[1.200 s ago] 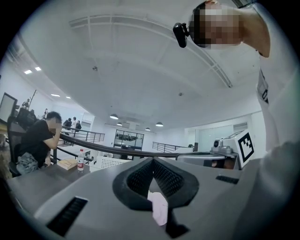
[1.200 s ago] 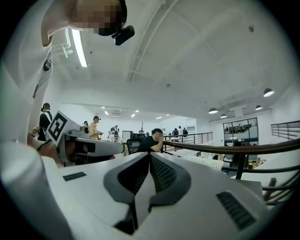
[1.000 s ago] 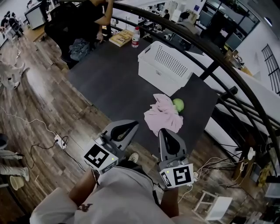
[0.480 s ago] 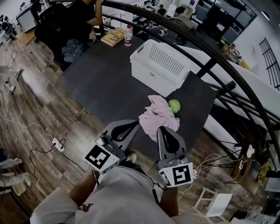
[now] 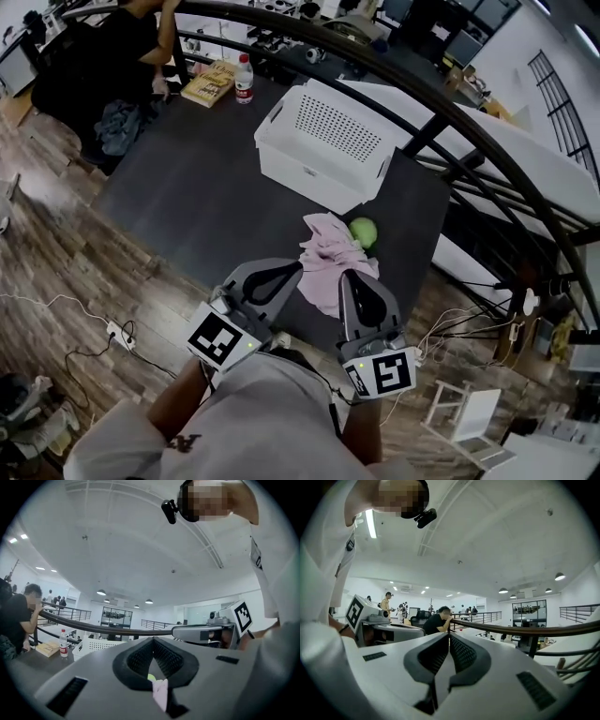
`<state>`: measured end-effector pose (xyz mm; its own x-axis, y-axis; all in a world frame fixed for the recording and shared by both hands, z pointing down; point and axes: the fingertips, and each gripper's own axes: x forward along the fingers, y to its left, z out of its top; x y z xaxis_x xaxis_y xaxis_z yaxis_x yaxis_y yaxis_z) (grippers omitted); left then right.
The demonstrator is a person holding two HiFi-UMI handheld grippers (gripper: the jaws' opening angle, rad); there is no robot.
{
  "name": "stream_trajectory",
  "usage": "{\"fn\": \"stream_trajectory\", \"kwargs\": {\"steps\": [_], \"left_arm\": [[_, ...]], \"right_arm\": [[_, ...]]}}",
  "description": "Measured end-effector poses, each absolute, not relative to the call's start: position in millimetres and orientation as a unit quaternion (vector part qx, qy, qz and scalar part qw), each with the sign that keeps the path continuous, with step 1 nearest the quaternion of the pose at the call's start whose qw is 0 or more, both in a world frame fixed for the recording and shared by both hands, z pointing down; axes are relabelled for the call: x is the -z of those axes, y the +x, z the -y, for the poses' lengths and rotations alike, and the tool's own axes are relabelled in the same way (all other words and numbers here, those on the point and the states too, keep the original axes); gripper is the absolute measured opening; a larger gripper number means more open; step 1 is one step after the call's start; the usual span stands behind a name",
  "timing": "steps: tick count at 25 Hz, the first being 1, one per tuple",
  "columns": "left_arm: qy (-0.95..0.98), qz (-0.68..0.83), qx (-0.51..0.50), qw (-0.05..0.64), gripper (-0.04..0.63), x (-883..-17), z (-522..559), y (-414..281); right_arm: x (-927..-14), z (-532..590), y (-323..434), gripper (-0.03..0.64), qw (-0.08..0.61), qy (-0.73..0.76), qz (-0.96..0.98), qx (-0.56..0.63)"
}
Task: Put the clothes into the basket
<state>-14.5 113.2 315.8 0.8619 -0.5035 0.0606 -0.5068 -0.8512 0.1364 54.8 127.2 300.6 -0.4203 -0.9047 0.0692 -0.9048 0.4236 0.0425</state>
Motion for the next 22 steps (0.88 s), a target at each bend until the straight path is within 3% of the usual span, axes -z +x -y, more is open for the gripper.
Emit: {"fn": "stream_trajectory", "kwargs": {"steps": [11,22], "left_arm": [[0.979,0.180,-0.021,0.090,0.003,-340,-77,8],[0.986,0.122,-0.050,0.098,0.003,-390,-82,59]], "right_arm": [[-334,-116,99,0.020,0.081,0.625,0.774,-0.055],[-400,-110,142,0.021,0.191,0.632,0.746,-0.086]]}}
